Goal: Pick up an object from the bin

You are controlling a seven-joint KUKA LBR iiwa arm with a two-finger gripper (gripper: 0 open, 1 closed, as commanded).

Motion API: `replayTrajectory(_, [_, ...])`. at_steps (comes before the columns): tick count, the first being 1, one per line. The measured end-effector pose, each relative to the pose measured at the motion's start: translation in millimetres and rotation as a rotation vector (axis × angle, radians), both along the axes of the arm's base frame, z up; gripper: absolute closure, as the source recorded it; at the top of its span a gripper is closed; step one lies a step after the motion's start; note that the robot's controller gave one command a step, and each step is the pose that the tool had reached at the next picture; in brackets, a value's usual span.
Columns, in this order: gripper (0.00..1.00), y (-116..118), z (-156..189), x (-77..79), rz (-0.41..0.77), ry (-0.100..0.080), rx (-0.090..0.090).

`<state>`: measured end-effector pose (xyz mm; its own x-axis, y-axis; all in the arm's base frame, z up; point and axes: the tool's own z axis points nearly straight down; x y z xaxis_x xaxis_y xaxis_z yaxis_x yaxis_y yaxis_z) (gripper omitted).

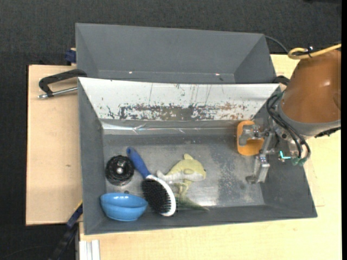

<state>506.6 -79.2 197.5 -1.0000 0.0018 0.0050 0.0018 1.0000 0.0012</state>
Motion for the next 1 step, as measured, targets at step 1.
replayTrajectory(1, [0.0, -71.9, -80.8, 16.6, 0.145, -0.002, -0.001])
